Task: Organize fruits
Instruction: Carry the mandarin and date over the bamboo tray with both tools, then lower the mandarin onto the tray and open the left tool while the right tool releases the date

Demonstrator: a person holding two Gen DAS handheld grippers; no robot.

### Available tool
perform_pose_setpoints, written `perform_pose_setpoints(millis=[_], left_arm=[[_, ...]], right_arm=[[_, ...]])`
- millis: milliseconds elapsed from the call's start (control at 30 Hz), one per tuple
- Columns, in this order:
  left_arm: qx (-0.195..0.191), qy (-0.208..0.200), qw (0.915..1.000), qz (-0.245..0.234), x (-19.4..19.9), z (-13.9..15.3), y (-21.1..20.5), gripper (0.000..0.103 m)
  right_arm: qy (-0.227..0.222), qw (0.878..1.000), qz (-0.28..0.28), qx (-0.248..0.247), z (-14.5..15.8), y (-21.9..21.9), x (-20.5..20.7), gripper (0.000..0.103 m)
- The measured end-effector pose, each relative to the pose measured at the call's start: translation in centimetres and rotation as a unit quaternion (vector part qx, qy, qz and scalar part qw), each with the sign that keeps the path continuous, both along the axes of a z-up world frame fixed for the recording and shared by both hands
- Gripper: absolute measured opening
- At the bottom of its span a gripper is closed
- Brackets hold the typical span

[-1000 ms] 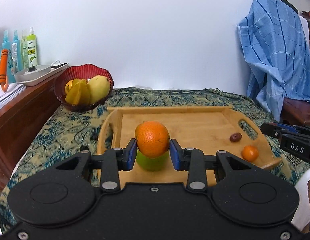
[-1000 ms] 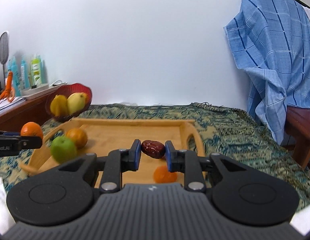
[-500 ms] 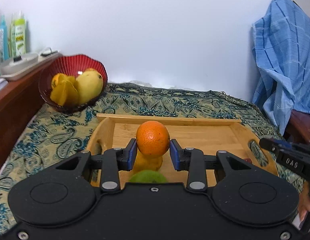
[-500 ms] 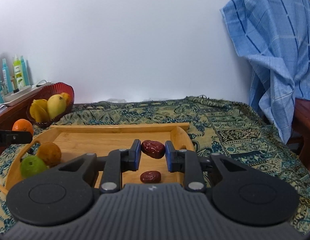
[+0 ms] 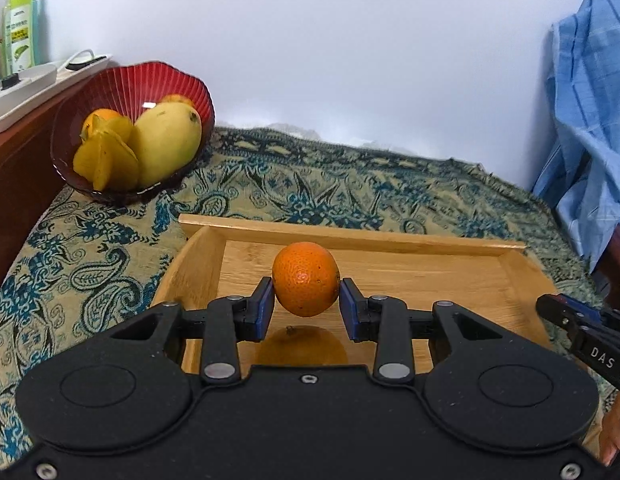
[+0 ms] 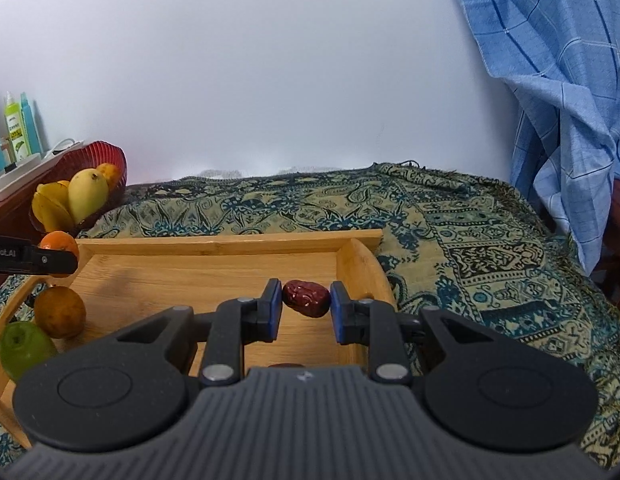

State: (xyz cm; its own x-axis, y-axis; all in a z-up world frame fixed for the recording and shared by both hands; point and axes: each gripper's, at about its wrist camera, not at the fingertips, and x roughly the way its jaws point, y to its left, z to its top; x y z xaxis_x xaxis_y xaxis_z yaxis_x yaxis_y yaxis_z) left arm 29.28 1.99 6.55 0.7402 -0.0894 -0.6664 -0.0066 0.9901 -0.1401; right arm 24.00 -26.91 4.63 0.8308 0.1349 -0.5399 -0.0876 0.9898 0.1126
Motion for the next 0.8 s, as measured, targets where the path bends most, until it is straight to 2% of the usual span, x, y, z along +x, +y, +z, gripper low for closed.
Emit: perform_pose_setpoints(millis=[300,800], left_arm=[[0.025,0.028,0.9993,-0.008,2.3,-1.2,-0.8,0.033],[0.048,0.044,0.9977,-0.017,2.8,-2.2,-1.3,0.033]], right_arm=[[0.026,1.000,0.003,-0.012,-1.0,0.6,1.5,0.030],[0.046,0.999,-0.005,-0.013,-1.8,0.6,2.0,0.030]])
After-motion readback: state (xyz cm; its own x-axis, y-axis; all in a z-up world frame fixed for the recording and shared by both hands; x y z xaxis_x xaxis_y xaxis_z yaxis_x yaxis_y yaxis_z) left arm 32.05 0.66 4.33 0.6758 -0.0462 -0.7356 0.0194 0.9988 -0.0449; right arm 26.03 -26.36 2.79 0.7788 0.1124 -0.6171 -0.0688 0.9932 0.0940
